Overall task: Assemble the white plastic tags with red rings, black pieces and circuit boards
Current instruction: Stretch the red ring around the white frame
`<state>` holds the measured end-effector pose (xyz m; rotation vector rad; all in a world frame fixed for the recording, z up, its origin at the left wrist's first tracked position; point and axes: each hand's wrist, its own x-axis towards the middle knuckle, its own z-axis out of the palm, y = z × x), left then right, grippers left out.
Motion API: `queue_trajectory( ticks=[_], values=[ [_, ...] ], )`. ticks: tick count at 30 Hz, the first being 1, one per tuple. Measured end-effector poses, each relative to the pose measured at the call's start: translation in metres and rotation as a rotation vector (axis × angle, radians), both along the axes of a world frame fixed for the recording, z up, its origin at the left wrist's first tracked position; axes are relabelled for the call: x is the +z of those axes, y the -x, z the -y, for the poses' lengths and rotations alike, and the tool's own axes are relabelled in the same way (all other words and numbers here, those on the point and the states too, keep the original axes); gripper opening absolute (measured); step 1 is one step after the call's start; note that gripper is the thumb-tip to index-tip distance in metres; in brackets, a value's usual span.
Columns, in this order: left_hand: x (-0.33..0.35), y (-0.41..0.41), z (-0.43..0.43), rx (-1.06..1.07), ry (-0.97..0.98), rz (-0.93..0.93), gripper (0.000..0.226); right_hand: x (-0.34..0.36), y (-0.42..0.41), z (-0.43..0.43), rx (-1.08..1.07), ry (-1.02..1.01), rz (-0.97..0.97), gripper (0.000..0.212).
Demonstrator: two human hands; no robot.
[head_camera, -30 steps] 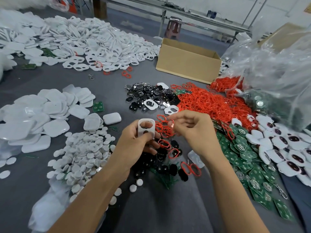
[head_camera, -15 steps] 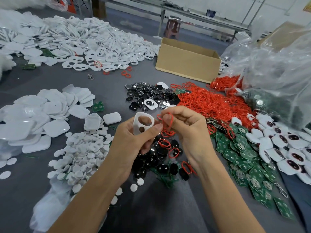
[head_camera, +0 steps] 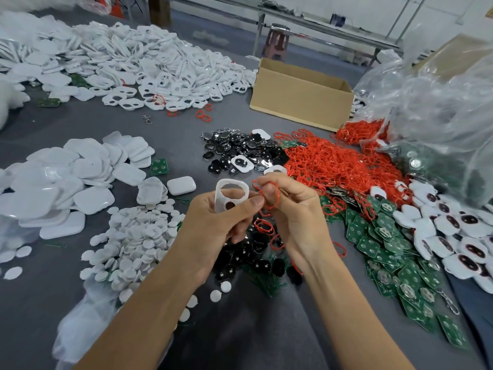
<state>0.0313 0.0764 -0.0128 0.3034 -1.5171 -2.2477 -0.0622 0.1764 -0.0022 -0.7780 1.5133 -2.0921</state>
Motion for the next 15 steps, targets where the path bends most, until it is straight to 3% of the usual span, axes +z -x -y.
queue_trajectory(
  ticks=[6, 9, 15],
  values=[
    [-0.0046, 0.0016, -0.0005, 0.027, -0.003, 0.016, 0.019, -0.0006, 0.0012, -0.0013, 0.015, -0.016, 0.009, 0.017],
    [-0.0018, 0.0012, -0.0013, 0.029, -0.005, -0.001, 0.008, -0.0013, 0.0031, -0.0025, 0.061, 0.004, -0.022, 0.014],
    [0.0009, 0.0007, -0.0024, 0.051, -0.061, 0.011, 0.024, -0.0029, 0.0083, -0.005, 0.06, -0.026, -0.084, 0.014]
  ],
)
